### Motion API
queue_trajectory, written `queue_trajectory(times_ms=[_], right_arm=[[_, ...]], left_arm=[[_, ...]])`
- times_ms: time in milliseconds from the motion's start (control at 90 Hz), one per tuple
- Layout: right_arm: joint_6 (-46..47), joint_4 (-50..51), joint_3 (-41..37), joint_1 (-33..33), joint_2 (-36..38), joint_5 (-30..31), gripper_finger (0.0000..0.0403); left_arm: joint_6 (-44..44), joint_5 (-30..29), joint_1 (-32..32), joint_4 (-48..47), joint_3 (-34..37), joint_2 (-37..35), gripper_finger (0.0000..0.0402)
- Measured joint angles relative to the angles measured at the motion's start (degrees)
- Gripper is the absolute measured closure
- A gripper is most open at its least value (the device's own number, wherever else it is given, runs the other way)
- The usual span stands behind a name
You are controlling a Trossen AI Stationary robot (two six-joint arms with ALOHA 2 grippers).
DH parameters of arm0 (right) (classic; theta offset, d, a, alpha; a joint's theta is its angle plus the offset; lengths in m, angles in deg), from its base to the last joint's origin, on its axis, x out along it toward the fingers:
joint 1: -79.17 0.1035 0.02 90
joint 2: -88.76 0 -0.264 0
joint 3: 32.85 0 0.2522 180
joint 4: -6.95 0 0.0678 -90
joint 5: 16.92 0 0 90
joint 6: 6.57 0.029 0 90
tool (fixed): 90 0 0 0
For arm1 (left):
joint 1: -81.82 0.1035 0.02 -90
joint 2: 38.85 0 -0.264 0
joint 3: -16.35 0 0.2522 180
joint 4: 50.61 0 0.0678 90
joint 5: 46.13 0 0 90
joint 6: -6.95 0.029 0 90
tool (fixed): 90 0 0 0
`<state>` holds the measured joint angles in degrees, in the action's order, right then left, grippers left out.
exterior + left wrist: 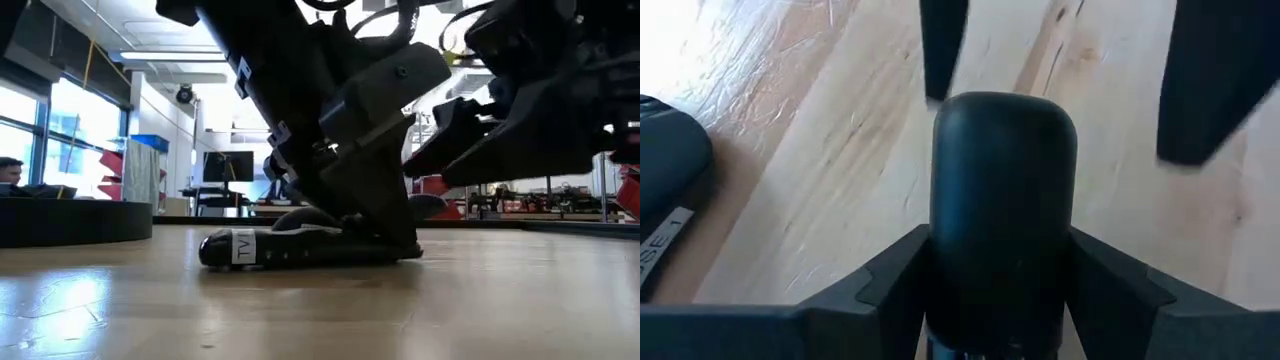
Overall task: Insert battery
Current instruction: Close the black remote battery compartment
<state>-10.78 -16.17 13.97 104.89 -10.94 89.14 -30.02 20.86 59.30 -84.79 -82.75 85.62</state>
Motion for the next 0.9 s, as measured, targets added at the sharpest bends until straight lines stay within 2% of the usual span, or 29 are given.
queue_trajectory(times_ms=[89, 278, 600, 900], right_arm=[[-0.3, 3.79, 2.5, -1.17, -1.21, -0.36, 0.0162], [0.75, 8.15, 4.92, -2.71, -2.71, -5.48, 0.0162], [0.23, 8.46, 4.81, -3.21, -2.77, -5.86, 0.0164], [-1.34, 8.47, 4.81, -3.19, -2.77, -5.91, 0.02]], left_arm=[[0.01, 0.09, 0.0, 0.04, 0.0, 0.0, 0.0218], [0.57, 0.07, 0.0, 0.27, 0.0, 0.0, 0.0218], [0.61, 0.07, -0.02, 0.25, 0.0, 0.0, 0.0218], [0.65, 0.25, 0.0, 0.27, 0.0, 0.0, 0.0218]])
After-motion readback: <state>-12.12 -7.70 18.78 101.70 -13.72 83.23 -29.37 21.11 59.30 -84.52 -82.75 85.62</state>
